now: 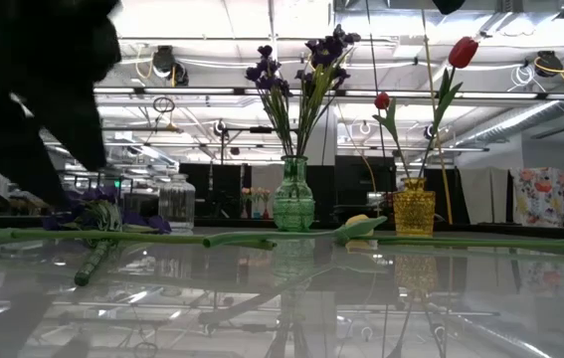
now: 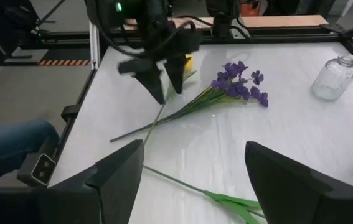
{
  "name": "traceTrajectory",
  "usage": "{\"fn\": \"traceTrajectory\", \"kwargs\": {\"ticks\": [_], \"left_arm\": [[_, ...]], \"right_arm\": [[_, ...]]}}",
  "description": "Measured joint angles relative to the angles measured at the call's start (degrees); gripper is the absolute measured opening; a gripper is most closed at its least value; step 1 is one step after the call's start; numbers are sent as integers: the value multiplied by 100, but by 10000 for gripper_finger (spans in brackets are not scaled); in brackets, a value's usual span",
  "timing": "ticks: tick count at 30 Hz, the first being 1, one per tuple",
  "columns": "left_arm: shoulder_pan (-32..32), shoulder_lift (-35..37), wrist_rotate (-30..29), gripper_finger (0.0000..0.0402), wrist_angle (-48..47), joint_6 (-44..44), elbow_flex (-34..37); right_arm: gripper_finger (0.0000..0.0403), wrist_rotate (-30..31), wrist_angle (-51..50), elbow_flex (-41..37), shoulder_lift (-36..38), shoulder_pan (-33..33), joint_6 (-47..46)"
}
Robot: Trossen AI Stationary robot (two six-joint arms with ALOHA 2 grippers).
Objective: Sort flowers into vase by color
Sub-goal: Put the left yellow flower into the transparent vase
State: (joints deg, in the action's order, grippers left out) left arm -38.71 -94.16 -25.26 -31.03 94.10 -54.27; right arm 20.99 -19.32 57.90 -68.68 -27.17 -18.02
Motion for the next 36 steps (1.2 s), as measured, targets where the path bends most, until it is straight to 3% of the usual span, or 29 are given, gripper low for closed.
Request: {"fn": "traceTrajectory", "kwargs": {"ticks": [4,13,19,26,36], "left_arm": [[-220,12,393,303,3,-481,-141],[-566,9,403,297,-272,-2431,-187],[-552,9,425,248,-433,-3584,-42],[-552,9,419,188,-467,-4523,149],[-356,9,685,129,-469,-4825,452]], "right_arm": [[271,-4,-199,1,-29,-21,43],[271,-37,-679,1,-27,-170,341],[271,-36,-1393,1,-18,-461,91],[271,13,-1281,1,-12,-600,-62],[271,27,-778,1,-11,-595,404]]}}
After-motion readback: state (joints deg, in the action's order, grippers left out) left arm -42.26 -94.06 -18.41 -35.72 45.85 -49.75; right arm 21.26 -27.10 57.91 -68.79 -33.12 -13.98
